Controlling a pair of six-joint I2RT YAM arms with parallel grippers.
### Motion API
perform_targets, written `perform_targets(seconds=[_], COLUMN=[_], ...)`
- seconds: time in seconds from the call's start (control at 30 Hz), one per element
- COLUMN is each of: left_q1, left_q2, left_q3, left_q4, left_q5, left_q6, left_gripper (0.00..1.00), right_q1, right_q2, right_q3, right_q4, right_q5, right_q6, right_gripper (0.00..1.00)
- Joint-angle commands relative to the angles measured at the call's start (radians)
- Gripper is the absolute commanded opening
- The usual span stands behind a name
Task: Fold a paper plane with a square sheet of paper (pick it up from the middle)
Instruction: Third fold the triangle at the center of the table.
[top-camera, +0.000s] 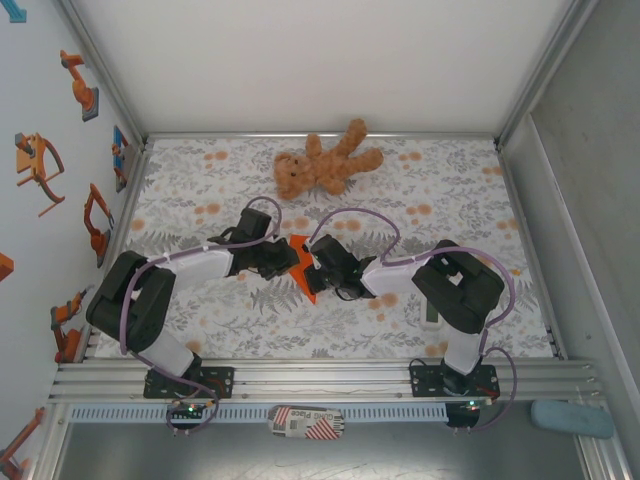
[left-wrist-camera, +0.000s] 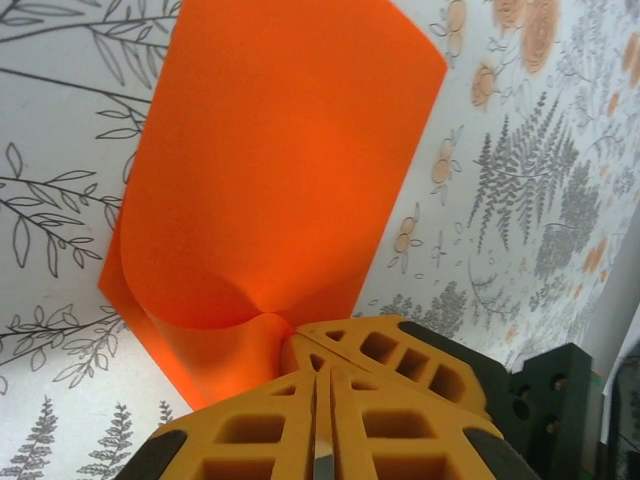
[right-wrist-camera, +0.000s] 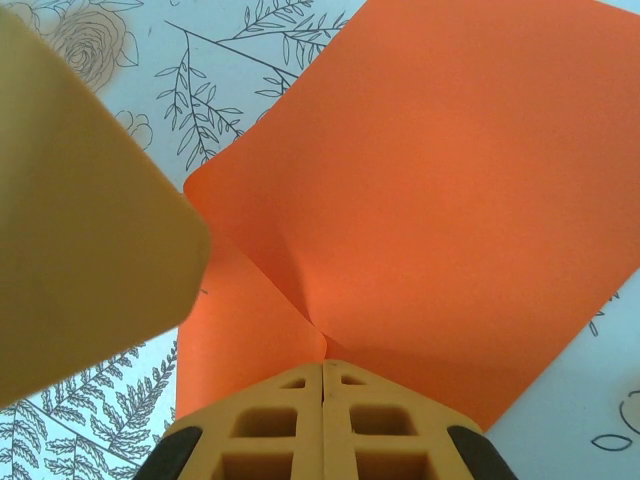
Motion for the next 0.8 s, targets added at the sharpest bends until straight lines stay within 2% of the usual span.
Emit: perform_targets(seconds=[0.0, 0.77], left_q1=[-0.009, -0.01], left_q2=[0.03, 0.096], left_q3=[0.007, 0.02], left_q4=[0.003, -0.035], left_q5=[0.012, -0.004], left_q6=[-0.011, 0.02], left_gripper=[0.13, 0.12], right_q1=[-0.007, -0.008], right_q2=[0.026, 0.027], right_q3=[0.011, 0.005], right_q4=[-0.013, -0.011], right_q5=[-0.003, 0.002], right_q6=[0.009, 0.009], right_gripper=[0.0, 0.0])
